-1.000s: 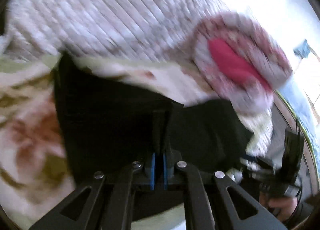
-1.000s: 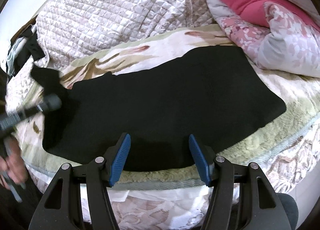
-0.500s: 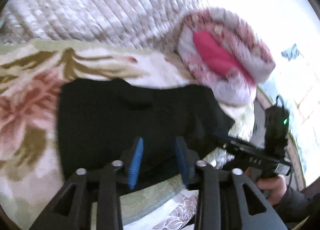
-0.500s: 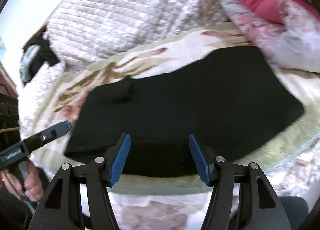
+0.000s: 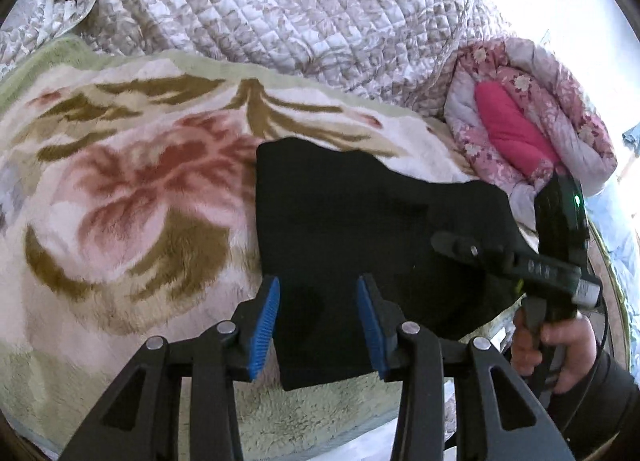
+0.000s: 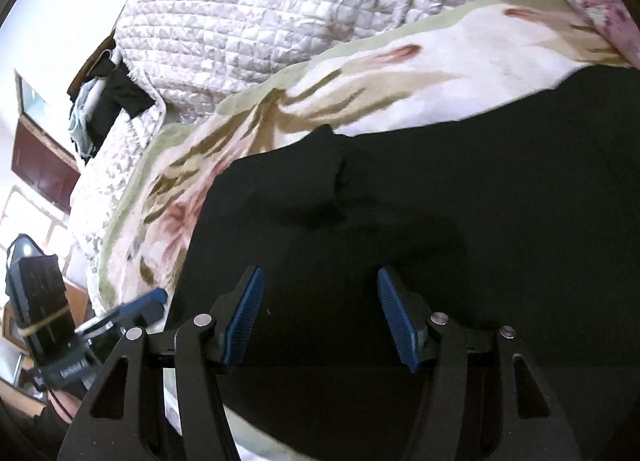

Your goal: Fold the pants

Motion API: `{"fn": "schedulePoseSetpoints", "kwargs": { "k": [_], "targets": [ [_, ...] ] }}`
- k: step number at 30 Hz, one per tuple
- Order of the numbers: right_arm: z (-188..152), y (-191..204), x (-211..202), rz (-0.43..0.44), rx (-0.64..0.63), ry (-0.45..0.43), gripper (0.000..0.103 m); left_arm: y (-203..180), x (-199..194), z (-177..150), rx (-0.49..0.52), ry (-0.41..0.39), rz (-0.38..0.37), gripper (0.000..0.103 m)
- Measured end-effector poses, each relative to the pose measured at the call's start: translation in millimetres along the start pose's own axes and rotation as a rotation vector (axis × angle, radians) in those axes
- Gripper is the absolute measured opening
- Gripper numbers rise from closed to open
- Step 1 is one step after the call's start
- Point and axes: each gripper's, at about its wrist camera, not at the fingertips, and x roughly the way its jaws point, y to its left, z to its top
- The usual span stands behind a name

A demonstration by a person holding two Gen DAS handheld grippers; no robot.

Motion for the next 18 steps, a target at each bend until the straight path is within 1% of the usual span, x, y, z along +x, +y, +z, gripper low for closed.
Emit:
{"fn": "schedulePoseSetpoints", "kwargs": {
  "k": [1, 2, 3, 5, 9, 12, 13, 18],
  "targets": [
    [1.7, 1.1, 2.4, 0.010, -0.004, 0.008, 0.058, 0.8, 0.9, -1.2, -0.004, 0.006, -0.002, 0.043],
    [3.1, 3.5, 4.7, 0.007, -0.011, 0.013, 0.037, 1.7, 1.6, -1.8, -0.007, 0.009, -0.003, 0.043],
    [4.2, 4.0, 6.4, 0.012, -0.014, 0.020, 0.003, 2.1, 1.5, -1.6, -0.008, 0.010, -0.001, 0.043],
    [5.7, 1.7, 4.7, 0.003, 0.001, 0.019, 0.002, 2.6, 0.4, -1.0, -0.009, 0.008, 0.003, 0.043],
    [11.0, -3.2, -17.0, 0.009, 0.014, -0.068, 0.002, 3.3, -4.6, 0.5, -0.005, -0.004, 0.013, 0.043],
    [10.2, -25.1, -10.0, -0.053, 0.060, -0.043, 0.002, 2.5, -2.7, 0.4, -0.003, 0.000, 0.010, 0.043],
    [7.0, -29.6, -7.9, -0.060, 0.072, -0.034, 0.002, 2.2, -1.0, 0.2, -0.002, 0.005, 0.010, 0.043],
    [-3.4, -30.6, -14.6, -0.036, 0.083, -0.046, 0.002, 0.4, 3.7, -1.1, 0.005, 0.023, 0.012, 0.043]
  ]
}}
